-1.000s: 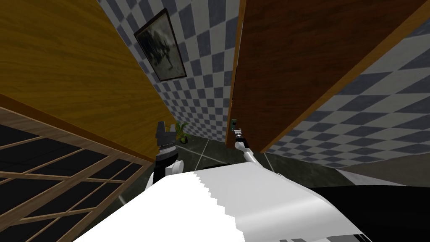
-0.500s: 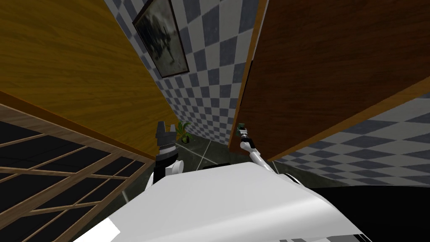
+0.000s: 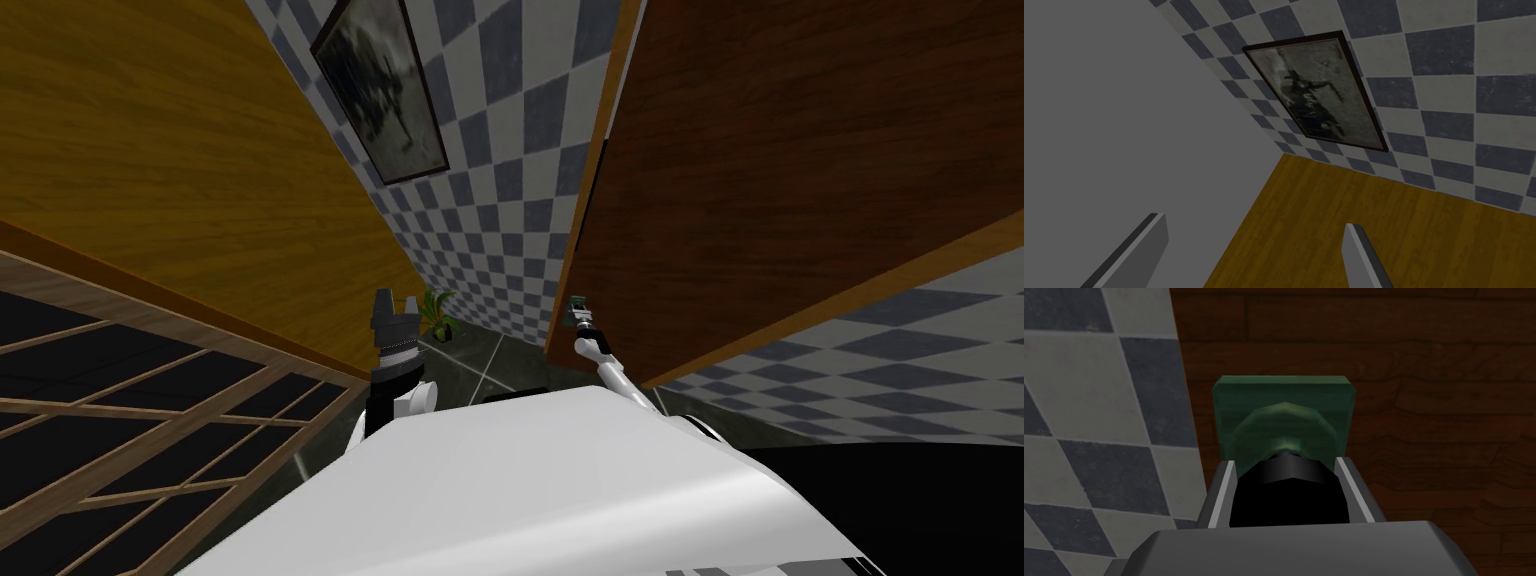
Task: Pull the door open
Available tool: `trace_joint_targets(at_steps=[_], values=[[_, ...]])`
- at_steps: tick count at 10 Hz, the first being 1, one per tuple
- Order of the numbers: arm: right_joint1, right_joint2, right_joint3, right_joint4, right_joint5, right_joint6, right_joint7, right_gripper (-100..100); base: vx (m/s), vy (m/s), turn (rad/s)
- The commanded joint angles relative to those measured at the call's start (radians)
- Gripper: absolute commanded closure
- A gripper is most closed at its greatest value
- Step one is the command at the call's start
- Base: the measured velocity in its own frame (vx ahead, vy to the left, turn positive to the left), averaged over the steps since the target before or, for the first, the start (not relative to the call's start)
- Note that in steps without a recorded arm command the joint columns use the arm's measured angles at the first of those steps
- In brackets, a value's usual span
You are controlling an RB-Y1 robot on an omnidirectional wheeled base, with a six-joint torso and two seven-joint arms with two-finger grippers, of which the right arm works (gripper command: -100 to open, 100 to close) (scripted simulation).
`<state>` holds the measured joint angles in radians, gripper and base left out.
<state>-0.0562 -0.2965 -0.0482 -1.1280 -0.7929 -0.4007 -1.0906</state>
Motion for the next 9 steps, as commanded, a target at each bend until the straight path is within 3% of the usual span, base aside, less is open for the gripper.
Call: trace_joint_targets(at_steps=[1, 3, 4, 9], values=[[-0.001, 0.002, 0.002, -0.002, 0.0, 0.0, 0.0, 100, -0.014, 0.001, 0.005], [-0.001, 0.002, 0.002, -0.002, 0.0, 0.0, 0.0, 100, 0.0, 0.0, 0.0], [0.009, -0.013, 0.018, -0.008, -0.002, 0.001, -0.018, 100, -0.148, -0.039, 0.128], [0.031, -0.053, 0.068, -0.034, -0.008, 0.0, -0.07, 100, -0.218, -0.046, 0.133]])
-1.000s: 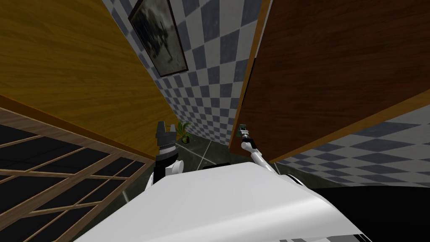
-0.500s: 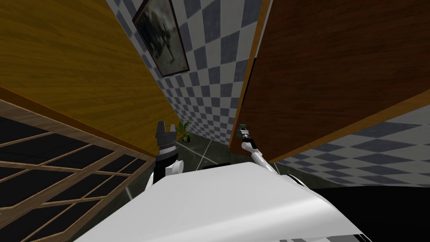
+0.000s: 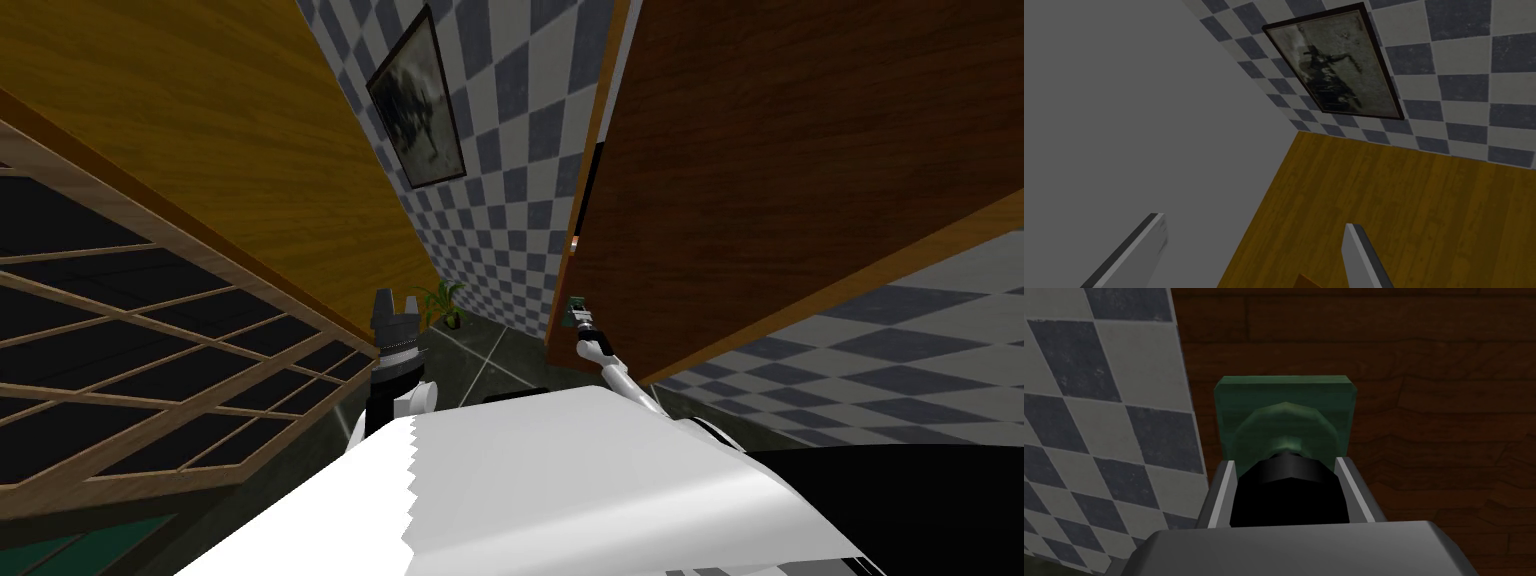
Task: Pull the door open
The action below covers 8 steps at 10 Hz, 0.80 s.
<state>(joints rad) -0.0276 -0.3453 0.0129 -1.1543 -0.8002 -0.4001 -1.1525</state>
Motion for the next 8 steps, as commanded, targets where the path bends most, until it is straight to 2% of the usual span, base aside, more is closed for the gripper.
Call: trace_joint_targets(at_steps=[1, 4, 5, 6, 8], values=[[0.009, -0.017, 0.022, -0.016, -0.003, -0.001, -0.024, 100, -0.264, -0.052, 0.141], [0.022, -0.041, 0.052, -0.031, -0.007, -0.002, -0.055, 100, -0.242, -0.057, 0.136], [0.02, -0.038, 0.045, -0.025, -0.006, 0.0, -0.048, 100, -0.108, -0.01, 0.033], [0.032, -0.054, 0.069, -0.036, -0.004, -0.003, -0.068, 100, -0.192, -0.064, 0.124], [0.045, -0.075, 0.095, -0.053, -0.002, -0.01, -0.091, 100, -0.265, -0.075, 0.145]])
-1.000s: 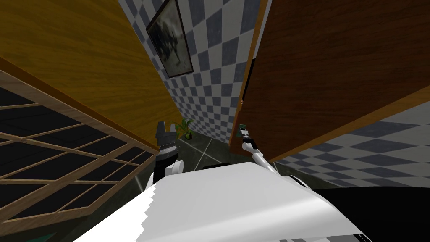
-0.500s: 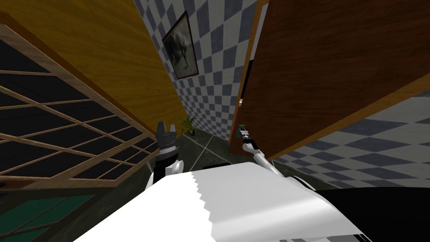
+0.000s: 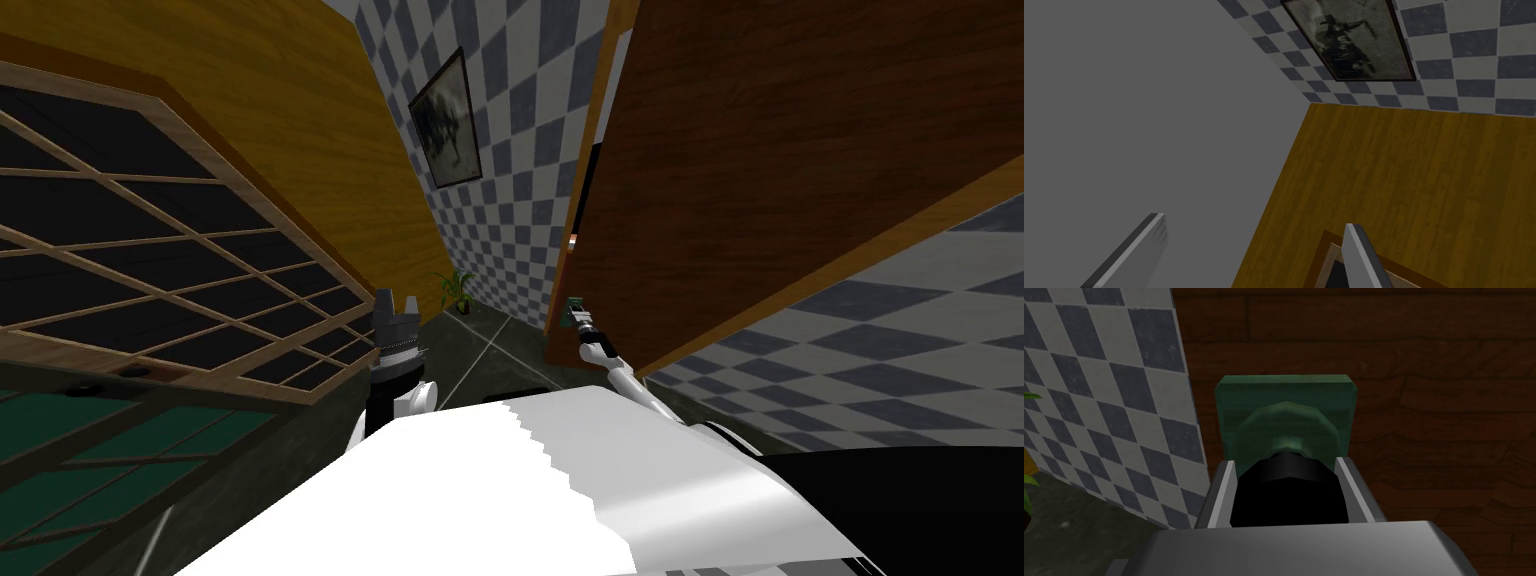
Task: Pull the door open
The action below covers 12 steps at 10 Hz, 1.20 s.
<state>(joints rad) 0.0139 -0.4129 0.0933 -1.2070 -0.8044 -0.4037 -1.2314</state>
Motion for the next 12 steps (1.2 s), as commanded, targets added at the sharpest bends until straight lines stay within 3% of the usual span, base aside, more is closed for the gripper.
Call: trace_joint_targets(at_steps=[1, 5, 6, 12], values=[[0.01, -0.017, 0.026, -0.008, 0.003, -0.01, -0.023, 100, -0.258, -0.057, 0.128], [0.036, -0.06, 0.078, -0.042, 0.008, -0.023, -0.069, 100, -0.26, -0.066, 0.119], [0.037, -0.054, 0.069, -0.041, 0.007, -0.016, -0.059, 100, -0.102, -0.023, 0.031], [0.069, -0.117, 0.138, -0.074, 0.016, -0.048, -0.123, 100, -0.193, -0.059, 0.113]])
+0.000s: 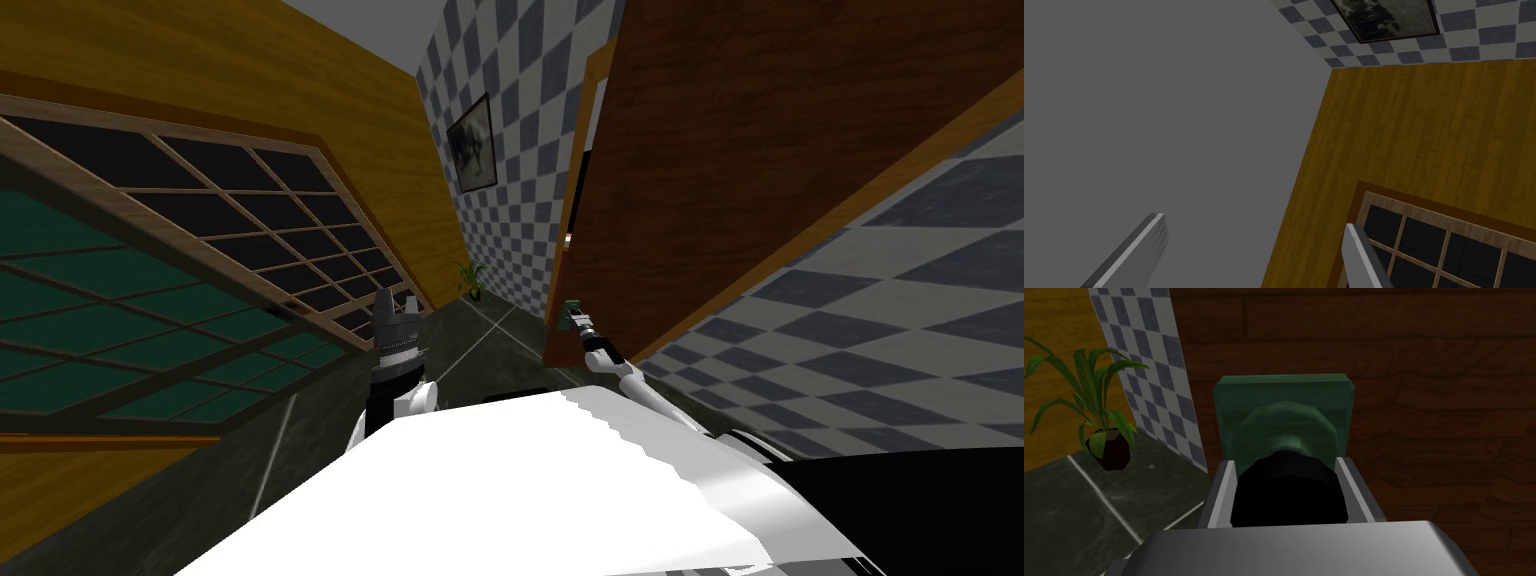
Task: Pull the door open
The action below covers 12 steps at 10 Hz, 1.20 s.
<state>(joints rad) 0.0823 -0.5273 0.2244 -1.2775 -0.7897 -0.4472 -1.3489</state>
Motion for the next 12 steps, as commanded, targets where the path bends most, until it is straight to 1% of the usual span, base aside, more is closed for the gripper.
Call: trace_joint_targets(at_steps=[1, 4, 5, 6, 7, 12], values=[[0.006, -0.014, 0.018, -0.01, 0.003, -0.011, -0.017, 100, -0.184, -0.083, 0.095], [0.02, -0.045, 0.048, -0.027, 0.007, -0.027, -0.047, 100, -0.195, -0.093, 0.128], [0.017, -0.037, 0.043, -0.02, 0.006, -0.021, -0.039, 100, -0.084, -0.031, 0.038], [0.027, -0.054, 0.062, -0.027, 0.005, -0.033, -0.051, 100, -0.147, -0.03, 0.118], [0.029, -0.058, 0.066, -0.03, 0.004, -0.036, -0.054, 100, -0.215, -0.064, 0.12], [0.055, -0.117, 0.114, -0.057, -0.003, -0.076, -0.091, 100, -0.198, -0.076, 0.125]])
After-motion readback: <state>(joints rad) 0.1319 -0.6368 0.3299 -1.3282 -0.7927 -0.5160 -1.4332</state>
